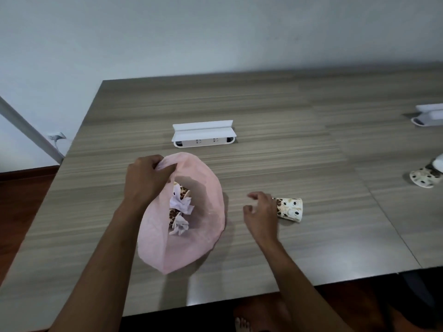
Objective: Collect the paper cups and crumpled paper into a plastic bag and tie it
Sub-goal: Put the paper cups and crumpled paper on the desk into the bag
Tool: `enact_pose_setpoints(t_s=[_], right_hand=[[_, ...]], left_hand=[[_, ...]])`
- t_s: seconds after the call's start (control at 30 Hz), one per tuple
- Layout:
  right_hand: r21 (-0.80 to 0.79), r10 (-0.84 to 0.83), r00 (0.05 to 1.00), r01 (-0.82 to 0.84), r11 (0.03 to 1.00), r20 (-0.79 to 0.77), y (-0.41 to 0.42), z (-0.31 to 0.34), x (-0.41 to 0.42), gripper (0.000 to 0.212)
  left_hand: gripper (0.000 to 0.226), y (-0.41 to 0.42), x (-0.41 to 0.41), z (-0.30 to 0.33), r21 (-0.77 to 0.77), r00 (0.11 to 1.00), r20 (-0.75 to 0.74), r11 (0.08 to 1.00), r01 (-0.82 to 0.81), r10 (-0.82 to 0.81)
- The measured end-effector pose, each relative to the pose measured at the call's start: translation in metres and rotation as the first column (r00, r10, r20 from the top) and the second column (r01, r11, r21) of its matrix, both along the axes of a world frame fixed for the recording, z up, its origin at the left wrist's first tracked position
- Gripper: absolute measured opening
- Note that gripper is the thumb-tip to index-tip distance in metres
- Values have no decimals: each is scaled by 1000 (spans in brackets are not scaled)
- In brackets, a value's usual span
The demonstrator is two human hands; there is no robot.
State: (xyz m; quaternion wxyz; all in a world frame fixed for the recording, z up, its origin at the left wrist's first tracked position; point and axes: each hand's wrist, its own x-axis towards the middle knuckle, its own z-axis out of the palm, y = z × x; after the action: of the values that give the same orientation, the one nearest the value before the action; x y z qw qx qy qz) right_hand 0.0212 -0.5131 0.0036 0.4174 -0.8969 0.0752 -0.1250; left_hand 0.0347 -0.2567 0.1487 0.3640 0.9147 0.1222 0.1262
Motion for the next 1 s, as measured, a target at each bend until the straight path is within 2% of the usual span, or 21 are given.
enact_pose_setpoints(t_s=[0.07,0.13,0.2,0.27,0.47,0.53,0.6,0.67,0.73,0.83,0.9,0.97,1.0], right_hand=[[-262,-69,996,50,964,-62,-32,-12,9,54],[-483,-131,953,-18,876,-273,-63,-22,17,75],[-565,-196,862,-121,816,-468,-88,-33,24,91],[-556,-223,818,-136,820,-530,-105,-45,27,96],[-401,-163,881,-33,915,-444,-84,-35,10,74],[-259,-74,901,-44,965,-427,-53,-10,-4,74],[-65,82,905,-120,991,-417,-21,17,-26,73],[86,261,874,-247,965,-410,12,38,-43,71],[164,384,820,-347,923,-425,49,51,-48,68],[261,412,812,-328,908,-413,113,57,-34,74],[414,520,740,-352,840,-427,145,67,-21,84],[501,649,635,-434,748,-419,152,79,-21,70],[441,665,655,-509,739,-359,145,81,-23,57]], left_hand=[[27,-5,0,-2,-2,1000,-5,1000,9,-9],[26,-8,-1,-4,-5,1000,-10,1000,15,-16],[26,-9,-3,-4,-8,1000,-16,1000,18,-18],[28,-8,-5,-3,-15,1000,-20,1000,14,-15],[29,5,-10,-2,-12,999,-25,999,-33,33],[28,11,-11,0,-3,998,-22,998,-56,56],[27,17,-13,3,-1,997,-15,997,-77,77],[28,23,-15,4,-9,996,-8,996,-93,93],[28,26,-16,6,-4,995,-4,995,-99,99],[28,29,-18,10,3,995,5,995,-104,104],[28,31,-20,13,4,992,15,992,-126,125],[28,38,-21,16,20,988,30,989,-149,148],[28,42,-22,17,20,987,33,987,-161,160]])
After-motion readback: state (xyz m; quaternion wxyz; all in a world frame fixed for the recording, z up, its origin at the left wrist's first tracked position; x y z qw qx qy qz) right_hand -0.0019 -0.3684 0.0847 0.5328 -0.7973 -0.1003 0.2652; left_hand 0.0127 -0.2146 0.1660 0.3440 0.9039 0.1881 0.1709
